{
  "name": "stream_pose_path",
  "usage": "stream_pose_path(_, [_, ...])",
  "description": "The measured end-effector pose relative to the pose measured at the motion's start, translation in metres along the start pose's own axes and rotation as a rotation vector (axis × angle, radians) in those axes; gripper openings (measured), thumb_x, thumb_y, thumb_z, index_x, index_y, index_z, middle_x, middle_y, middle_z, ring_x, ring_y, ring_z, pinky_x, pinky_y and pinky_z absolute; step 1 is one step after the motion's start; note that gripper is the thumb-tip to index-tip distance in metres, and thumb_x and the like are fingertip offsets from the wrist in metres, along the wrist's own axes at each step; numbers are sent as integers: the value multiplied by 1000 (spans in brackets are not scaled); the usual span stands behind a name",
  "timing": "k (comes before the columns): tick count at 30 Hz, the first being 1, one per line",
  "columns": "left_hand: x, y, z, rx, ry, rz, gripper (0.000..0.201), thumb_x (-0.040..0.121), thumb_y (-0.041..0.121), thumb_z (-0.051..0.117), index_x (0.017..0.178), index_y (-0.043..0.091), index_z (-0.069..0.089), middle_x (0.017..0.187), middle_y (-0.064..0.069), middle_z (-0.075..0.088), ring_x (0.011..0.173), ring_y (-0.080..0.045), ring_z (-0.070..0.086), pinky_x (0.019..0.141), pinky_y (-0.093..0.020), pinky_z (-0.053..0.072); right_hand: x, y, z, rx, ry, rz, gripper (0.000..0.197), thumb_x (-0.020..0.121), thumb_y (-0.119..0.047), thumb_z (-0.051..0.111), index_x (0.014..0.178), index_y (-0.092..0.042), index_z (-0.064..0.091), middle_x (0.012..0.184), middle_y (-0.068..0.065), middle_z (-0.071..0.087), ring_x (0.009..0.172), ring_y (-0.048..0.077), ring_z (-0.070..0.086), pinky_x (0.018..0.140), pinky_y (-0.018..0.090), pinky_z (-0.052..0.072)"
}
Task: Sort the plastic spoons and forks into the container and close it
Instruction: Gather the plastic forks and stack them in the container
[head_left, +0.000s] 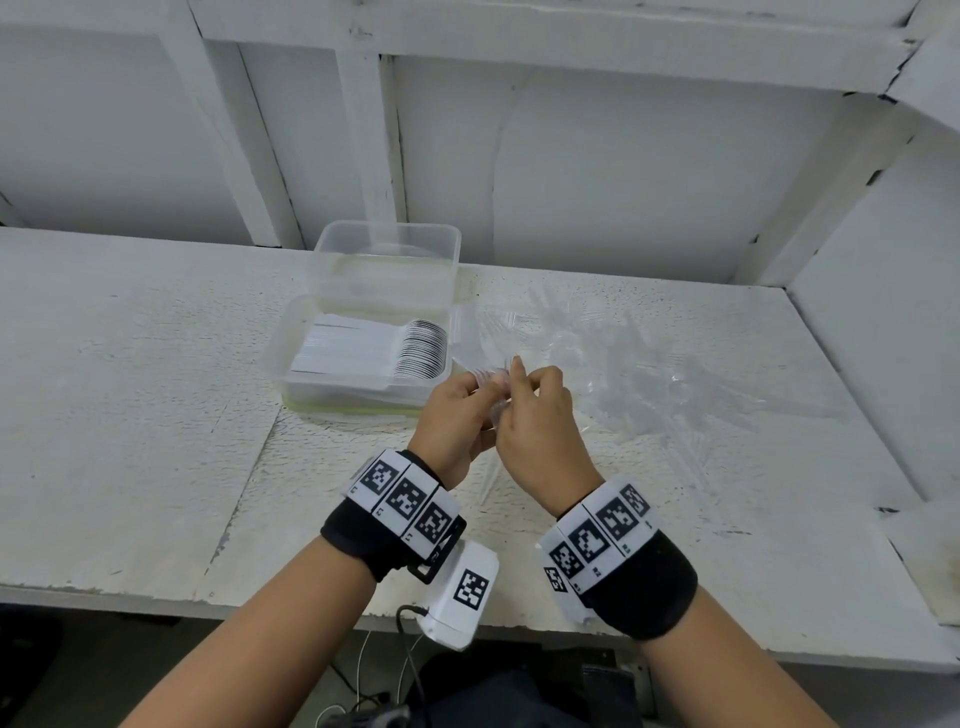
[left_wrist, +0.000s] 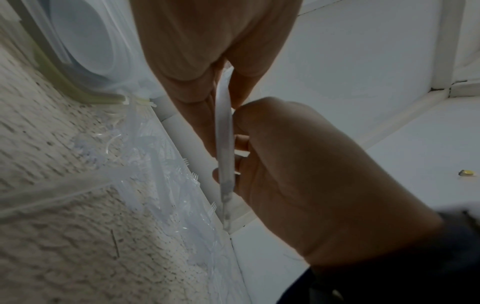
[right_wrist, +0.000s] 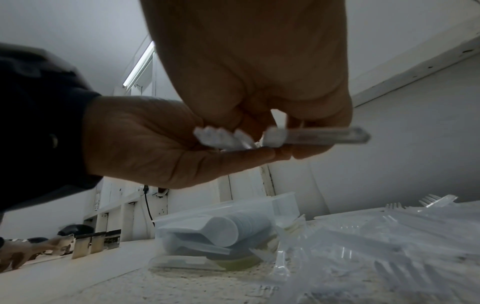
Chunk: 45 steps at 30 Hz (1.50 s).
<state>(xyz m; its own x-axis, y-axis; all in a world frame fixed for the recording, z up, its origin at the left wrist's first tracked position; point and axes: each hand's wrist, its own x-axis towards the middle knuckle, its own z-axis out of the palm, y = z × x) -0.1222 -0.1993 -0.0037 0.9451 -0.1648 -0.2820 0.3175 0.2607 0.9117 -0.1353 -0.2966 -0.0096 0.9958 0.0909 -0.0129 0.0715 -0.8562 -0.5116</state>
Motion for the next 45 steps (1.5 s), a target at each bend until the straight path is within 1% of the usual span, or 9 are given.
stream_pose_path(10, [4,-4,-3,22,44,-29,17,94,19,53,81,9,55,57,4,63,48,-5,59,44,-19,46,-2,0,0,-181,-36,-42,61,98,-23,34,149,-9,5,133,9,28,114,26,35,91,35,36])
stream_pose_path(15, [5,-4,-6,26,80,-48,15,95,18,53,81,10,56,72,-2,66,55,-7,64,48,-22,51,2,9,-2,5,-21,-59,50,97,-22,38,145,-15,30,122,6,34,112,24,38,95,33,38])
stream_pose_path(19, [3,-5,-6,64,6,-63,15,96,20,50,87,10,57,90,-6,71,78,-14,69,73,-36,57,11,16,-6,412,151,11,22,95,-19,50,111,-12,63,106,3,48,89,2,51,75,1,36])
stream_pose_path(21, [2,-5,-5,90,-24,-58,17,97,21,49,87,10,59,94,-6,71,82,-15,70,77,-37,55,14,19,-7,459,199,11,12,92,-18,55,96,-12,65,100,4,55,77,-2,49,67,-2,36])
stream_pose_path(26, [4,-3,-7,36,9,-56,16,96,19,50,95,7,59,94,-6,71,83,-16,70,75,-35,55,15,19,-7,580,320,-13,7,93,-13,52,88,-14,57,83,-6,59,76,1,53,67,4,41])
stream_pose_path(30, [4,-5,-10,20,53,-38,13,96,18,50,94,8,58,90,-6,70,79,-15,69,72,-34,55,16,19,-17,627,451,-21,7,95,-14,49,90,-15,54,78,-7,59,77,15,61,70,25,51])
stream_pose_path(34, [3,-9,-9,66,47,-3,13,96,16,50,90,8,57,89,-11,70,75,-15,69,72,-31,55,16,18,-18,464,400,-142,8,89,-9,58,88,-10,66,83,-1,65,78,11,59,72,16,47])
stream_pose_path(40, [3,-12,-9,8,-27,-4,19,95,17,50,97,-1,56,99,-16,67,82,-16,69,78,-34,56,13,16,-1,496,391,-78,11,87,-15,63,92,-9,72,89,-3,55,80,4,54,71,2,40])
stream_pose_path(45, [5,-8,-12,-49,-112,-44,28,95,17,49,107,-8,56,95,-15,68,82,-18,69,80,-33,57,11,9,4,780,317,24,34,97,-28,45,98,-3,68,93,-15,48,95,11,58,84,31,53])
